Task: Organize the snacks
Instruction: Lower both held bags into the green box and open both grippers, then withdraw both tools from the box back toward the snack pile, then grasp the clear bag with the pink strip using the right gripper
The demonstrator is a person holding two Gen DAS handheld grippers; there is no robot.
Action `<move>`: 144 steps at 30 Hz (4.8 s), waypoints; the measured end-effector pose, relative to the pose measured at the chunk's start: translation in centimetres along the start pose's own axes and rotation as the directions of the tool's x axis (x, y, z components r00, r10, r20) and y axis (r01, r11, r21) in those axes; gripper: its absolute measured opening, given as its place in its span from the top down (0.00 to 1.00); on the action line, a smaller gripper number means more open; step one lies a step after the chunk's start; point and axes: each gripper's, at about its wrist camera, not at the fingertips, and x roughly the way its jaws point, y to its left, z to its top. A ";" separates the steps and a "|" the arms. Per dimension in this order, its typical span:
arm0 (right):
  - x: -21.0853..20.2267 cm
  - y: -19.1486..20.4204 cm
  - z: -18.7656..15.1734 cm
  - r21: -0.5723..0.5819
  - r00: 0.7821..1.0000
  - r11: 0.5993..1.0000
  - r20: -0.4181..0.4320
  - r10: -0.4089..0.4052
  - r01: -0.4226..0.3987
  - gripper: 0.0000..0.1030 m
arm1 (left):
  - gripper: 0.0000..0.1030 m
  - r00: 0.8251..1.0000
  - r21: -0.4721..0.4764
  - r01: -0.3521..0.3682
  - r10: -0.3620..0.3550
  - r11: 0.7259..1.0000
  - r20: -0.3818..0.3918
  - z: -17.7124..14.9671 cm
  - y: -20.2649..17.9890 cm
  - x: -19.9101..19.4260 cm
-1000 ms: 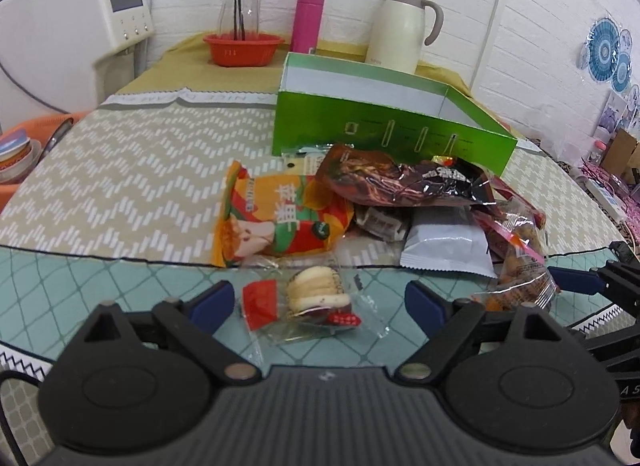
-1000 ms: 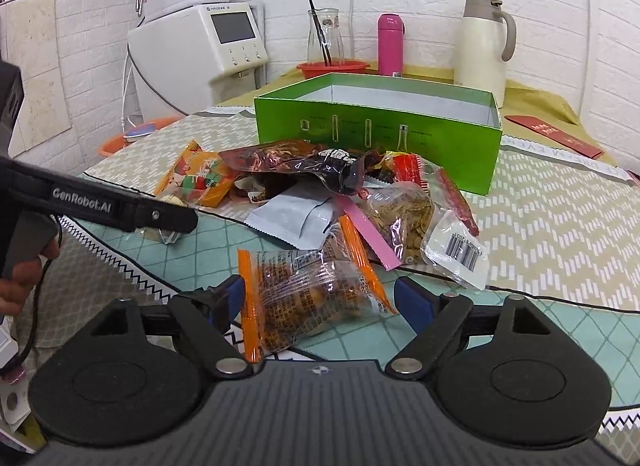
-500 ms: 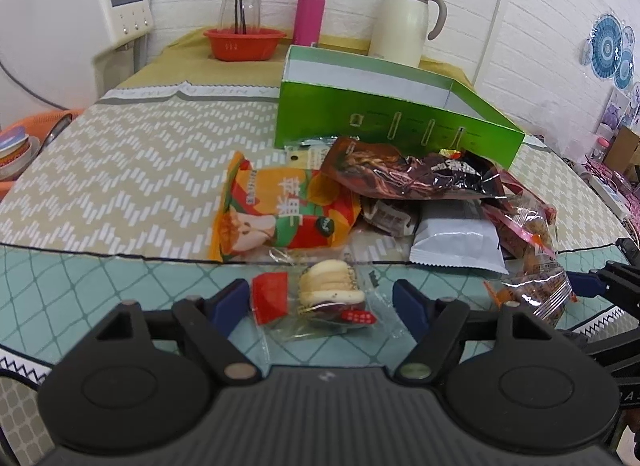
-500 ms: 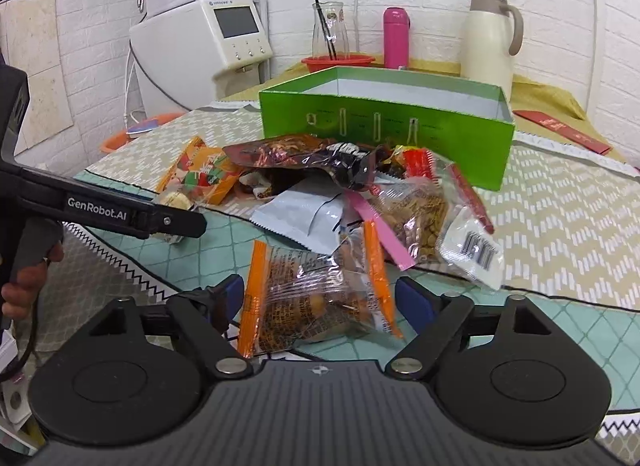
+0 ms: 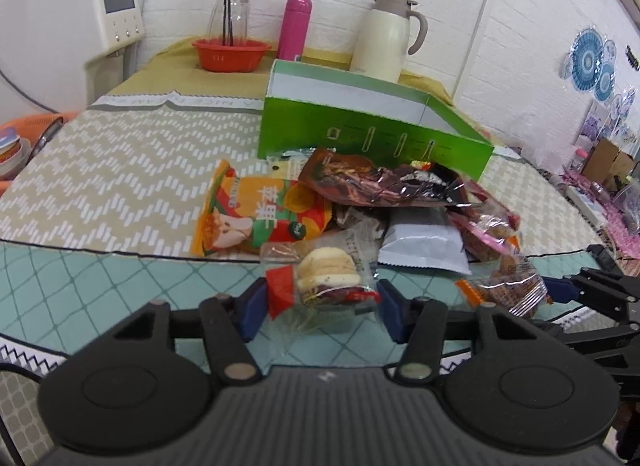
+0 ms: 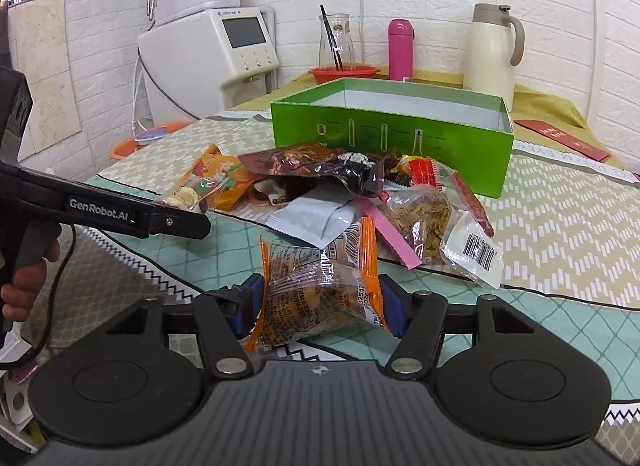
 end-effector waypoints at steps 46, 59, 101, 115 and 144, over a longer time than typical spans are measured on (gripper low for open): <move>12.7 -12.9 12.8 0.104 0.990 0.986 0.040 -0.138 0.133 0.02 | 0.44 0.999 -0.010 -0.029 0.029 1.000 0.028 18.1 -1.3 16.8; 13.2 -11.8 12.7 -0.020 0.982 0.986 0.102 -0.160 0.163 0.00 | 0.04 0.981 -0.086 -0.070 0.084 0.994 0.173 18.8 -0.8 14.9; -6.3 -3.3 4.6 -0.167 0.970 0.977 0.222 -0.097 0.136 0.00 | 0.04 0.987 0.062 0.057 -0.066 0.996 0.145 4.2 -5.7 -3.8; 0.0 -1.9 2.4 -0.164 0.991 0.979 0.078 -0.110 0.122 0.17 | 0.04 0.999 -0.026 0.049 -0.049 0.998 0.022 -0.6 -3.1 -1.9; -3.2 -2.9 -1.8 -0.092 0.999 0.995 0.010 -0.036 0.037 0.50 | 0.04 0.952 0.048 0.302 -0.299 0.952 -0.063 1.8 -8.7 3.8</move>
